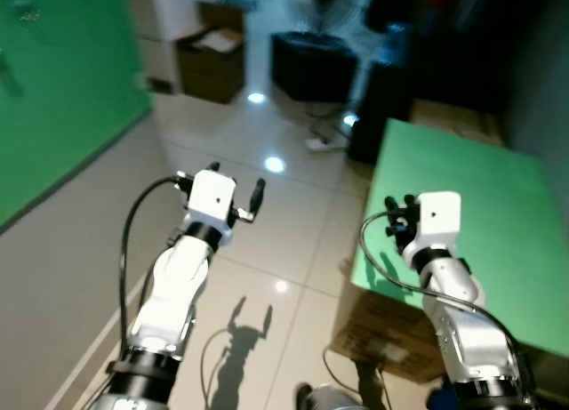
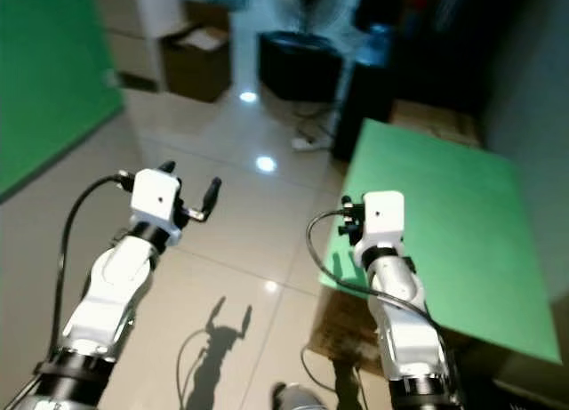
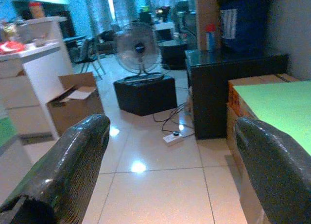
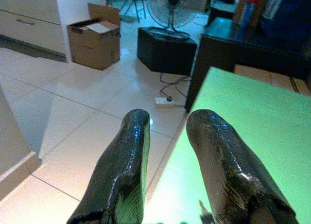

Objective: Hang keys on a hook

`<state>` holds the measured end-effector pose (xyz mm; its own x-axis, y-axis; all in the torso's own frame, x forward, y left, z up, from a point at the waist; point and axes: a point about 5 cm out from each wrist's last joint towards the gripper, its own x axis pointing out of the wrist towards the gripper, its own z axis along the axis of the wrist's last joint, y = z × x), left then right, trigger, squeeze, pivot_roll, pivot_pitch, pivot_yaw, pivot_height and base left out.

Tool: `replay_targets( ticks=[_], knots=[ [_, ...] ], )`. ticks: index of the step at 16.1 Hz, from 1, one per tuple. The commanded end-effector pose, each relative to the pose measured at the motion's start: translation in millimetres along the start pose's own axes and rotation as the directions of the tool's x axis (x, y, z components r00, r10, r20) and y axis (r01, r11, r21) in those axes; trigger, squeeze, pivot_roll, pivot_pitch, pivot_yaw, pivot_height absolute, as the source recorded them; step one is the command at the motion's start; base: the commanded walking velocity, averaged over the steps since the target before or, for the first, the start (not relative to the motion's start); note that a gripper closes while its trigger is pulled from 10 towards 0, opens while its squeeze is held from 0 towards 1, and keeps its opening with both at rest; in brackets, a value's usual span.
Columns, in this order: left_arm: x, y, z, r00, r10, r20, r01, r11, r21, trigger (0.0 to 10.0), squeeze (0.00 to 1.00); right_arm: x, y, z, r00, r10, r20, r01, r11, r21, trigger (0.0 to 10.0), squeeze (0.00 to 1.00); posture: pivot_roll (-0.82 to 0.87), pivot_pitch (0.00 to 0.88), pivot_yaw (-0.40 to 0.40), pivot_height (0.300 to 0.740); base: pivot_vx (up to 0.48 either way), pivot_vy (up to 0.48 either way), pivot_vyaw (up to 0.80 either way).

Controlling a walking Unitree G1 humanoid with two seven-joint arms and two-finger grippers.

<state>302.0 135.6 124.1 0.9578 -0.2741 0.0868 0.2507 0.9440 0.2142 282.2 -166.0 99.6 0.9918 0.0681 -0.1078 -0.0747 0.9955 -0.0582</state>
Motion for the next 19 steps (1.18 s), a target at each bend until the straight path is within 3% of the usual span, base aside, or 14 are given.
replay_targets(
  ticks=[1, 10, 12, 16, 19],
  knots=[
    [0.6, -3.0, 0.6, 1.0, -0.003, 0.006, 0.003, 1.0, -0.012, 10.0, 0.0, -0.4, -4.5, 3.0, 1.0, -0.007, 0.001, 0.007, 1.0, -0.011, 10.0, 0.0, -0.14, 0.0, -0.021, 0.74, 0.0, 0.247, -0.8],
    [2.6, 4.5, -1.3, 1.0, 0.013, 0.006, -0.013, 1.0, 0.003, 10.0, 0.0, -1.5, -6.9, -4.5, 0.999, -0.014, -0.04, 0.014, 1.0, -0.007, 10.0, 0.0, -0.12, 0.0, -0.04, 0.74, 0.0, 0.398, -0.77],
    [1.6, 3.5, 3.0, 0.999, 0.021, 0.033, -0.021, 1.0, 0.008, 10.0, 0.0, -0.1, -2.8, -6.8, 0.998, 0.011, -0.056, -0.013, 0.999, -0.039, 10.0, 0.0, -0.11, 0.0, -0.044, 0.74, 0.0, 0.0, 0.0],
    [-3.1, 3.8, -0.1, 0.999, 0.039, 0.015, -0.039, 0.999, 0.015, 10.0, 0.0, 0.5, 2.1, -0.3, 1.0, 0.027, 0.0, -0.027, 0.998, -0.051, 10.0, 0.0, -0.1, 0.0, -0.05, 0.74, 0.0, -0.48, 0.0],
    [-7.5, 14.4, 2.0, 0.994, 0.109, 0.026, -0.108, 0.993, -0.041, 10.0, 0.0, 2.8, 3.7, 3.0, 0.999, 0.045, 0.013, -0.044, 0.995, -0.089, 10.0, 0.0, -0.09, 0.0, -0.055, 0.74, 0.0, 0.0, 0.0]
  ],
)
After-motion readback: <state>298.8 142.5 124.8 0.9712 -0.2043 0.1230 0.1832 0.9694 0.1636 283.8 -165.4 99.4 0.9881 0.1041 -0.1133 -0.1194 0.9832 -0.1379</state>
